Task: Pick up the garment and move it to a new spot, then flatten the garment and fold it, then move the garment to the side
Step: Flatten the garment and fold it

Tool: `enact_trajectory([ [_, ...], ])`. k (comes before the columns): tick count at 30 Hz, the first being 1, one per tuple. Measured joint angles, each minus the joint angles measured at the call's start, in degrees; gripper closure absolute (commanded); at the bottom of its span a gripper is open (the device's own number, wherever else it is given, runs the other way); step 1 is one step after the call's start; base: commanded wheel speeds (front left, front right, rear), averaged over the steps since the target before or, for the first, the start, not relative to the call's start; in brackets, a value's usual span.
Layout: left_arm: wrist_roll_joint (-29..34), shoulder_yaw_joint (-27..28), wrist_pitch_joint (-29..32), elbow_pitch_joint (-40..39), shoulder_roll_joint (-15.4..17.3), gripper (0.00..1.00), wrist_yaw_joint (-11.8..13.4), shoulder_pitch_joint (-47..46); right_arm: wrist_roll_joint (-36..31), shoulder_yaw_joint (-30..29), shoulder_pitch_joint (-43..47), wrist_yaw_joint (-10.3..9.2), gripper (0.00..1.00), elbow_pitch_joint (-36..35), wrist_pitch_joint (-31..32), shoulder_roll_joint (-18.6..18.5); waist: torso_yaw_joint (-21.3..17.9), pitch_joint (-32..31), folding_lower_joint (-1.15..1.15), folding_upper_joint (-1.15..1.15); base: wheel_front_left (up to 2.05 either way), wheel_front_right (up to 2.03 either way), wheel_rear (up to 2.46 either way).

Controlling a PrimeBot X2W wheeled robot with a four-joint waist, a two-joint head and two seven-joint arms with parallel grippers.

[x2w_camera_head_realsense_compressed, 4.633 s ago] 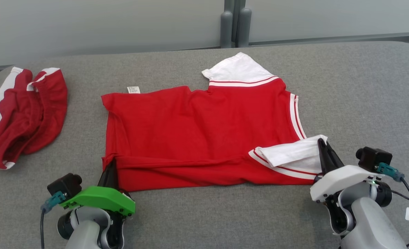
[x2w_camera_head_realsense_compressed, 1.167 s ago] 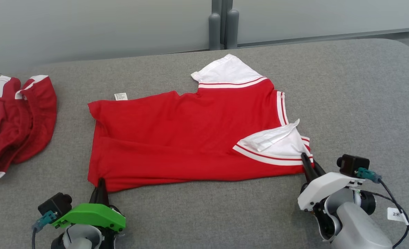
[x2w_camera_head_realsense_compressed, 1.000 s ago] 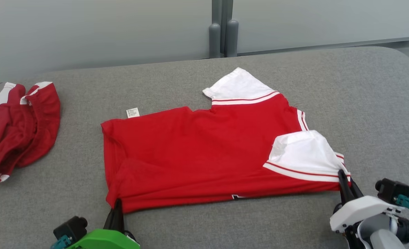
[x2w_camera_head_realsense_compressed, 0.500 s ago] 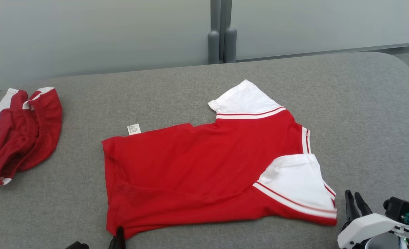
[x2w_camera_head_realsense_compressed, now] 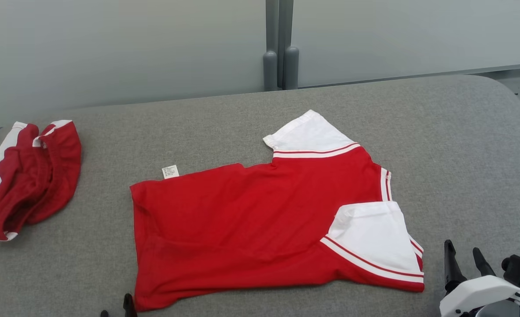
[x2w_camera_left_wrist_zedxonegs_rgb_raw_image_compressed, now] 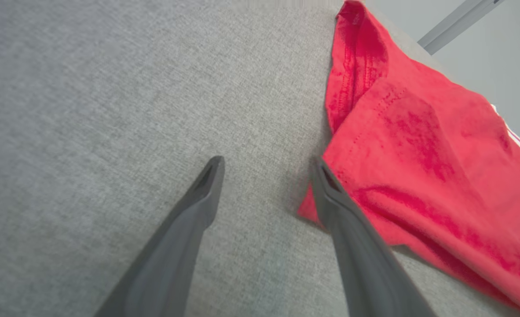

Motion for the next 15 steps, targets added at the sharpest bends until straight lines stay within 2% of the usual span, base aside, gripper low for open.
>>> enact_trajectory([
  [6, 2.6, -1.5, 0.9, -1.8, 2.6, 0.0, 0.7, -1.8, -1.0, 0.1, 0.0, 0.0, 0.0, -3.4, 0.4, 0.0, -0.2, -0.6, 0.0, 0.0, 0.0, 0.0, 0.0],
  [15, 6.8, -4.7, 5.6, -2.1, 6.8, 0.0, 0.4, -11.5, -3.4, 3.1, -0.8, 0.0, 0.0, -10.2, 3.3, 0.0, -0.9, 0.4, 0.0, 0.0, 0.0, 0.0, 0.0],
])
